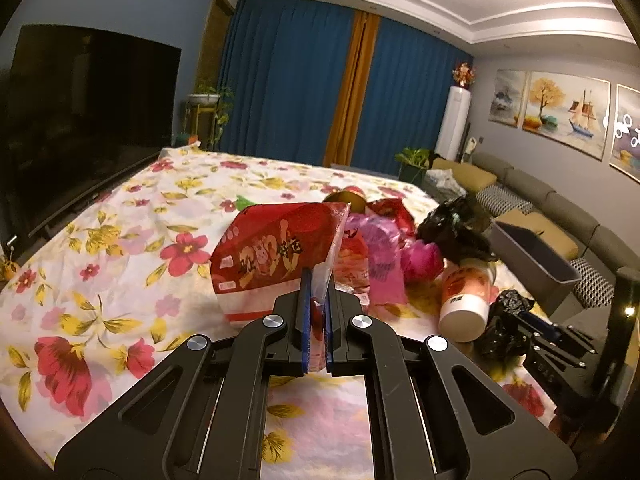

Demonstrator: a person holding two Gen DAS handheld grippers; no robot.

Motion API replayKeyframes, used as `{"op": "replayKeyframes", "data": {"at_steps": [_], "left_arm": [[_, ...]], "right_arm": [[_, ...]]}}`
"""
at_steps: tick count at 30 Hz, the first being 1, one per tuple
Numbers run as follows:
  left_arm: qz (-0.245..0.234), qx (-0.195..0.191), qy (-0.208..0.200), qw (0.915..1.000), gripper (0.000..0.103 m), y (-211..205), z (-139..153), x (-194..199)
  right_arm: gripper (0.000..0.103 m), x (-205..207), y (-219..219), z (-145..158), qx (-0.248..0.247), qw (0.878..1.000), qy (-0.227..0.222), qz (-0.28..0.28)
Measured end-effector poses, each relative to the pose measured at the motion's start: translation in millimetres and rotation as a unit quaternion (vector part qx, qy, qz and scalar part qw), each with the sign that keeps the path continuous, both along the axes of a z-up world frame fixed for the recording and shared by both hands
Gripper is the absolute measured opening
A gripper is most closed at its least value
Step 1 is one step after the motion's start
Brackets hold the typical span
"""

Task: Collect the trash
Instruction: 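Grasp the red snack bag with the left tool while the right tool grasps the black plastic bag, then carry the snack bag and black bag with both tools over the grey bin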

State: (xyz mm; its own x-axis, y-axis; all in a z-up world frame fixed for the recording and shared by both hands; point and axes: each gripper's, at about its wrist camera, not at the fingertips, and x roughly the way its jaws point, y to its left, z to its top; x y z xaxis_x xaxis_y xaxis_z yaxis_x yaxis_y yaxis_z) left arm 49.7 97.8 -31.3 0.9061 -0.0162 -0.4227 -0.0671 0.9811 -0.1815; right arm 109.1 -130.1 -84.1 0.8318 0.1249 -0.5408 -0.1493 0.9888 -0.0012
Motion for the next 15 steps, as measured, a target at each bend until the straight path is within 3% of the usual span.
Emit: {"op": "replayKeyframes", "data": {"at_steps": [2, 6, 15], "left_arm": [[-0.002, -0.002, -0.005, 1.0, 0.004, -1, 3, -3], [-0.008, -0.005, -0.016, 0.9998, 0.004, -2, 9, -8], [-0.022, -0.004, -0.036, 0.9991, 0.004, -10, 24, -12]], "right_arm": [[0.009, -3, -3, 3, 0.001, 1.0, -0.009, 0.001], [0.004, -9, -10, 11, 0.009, 1.0, -0.024, 0.0], [0.002, -25, -22, 33, 0.032, 0.998, -0.05, 0.012]]}}
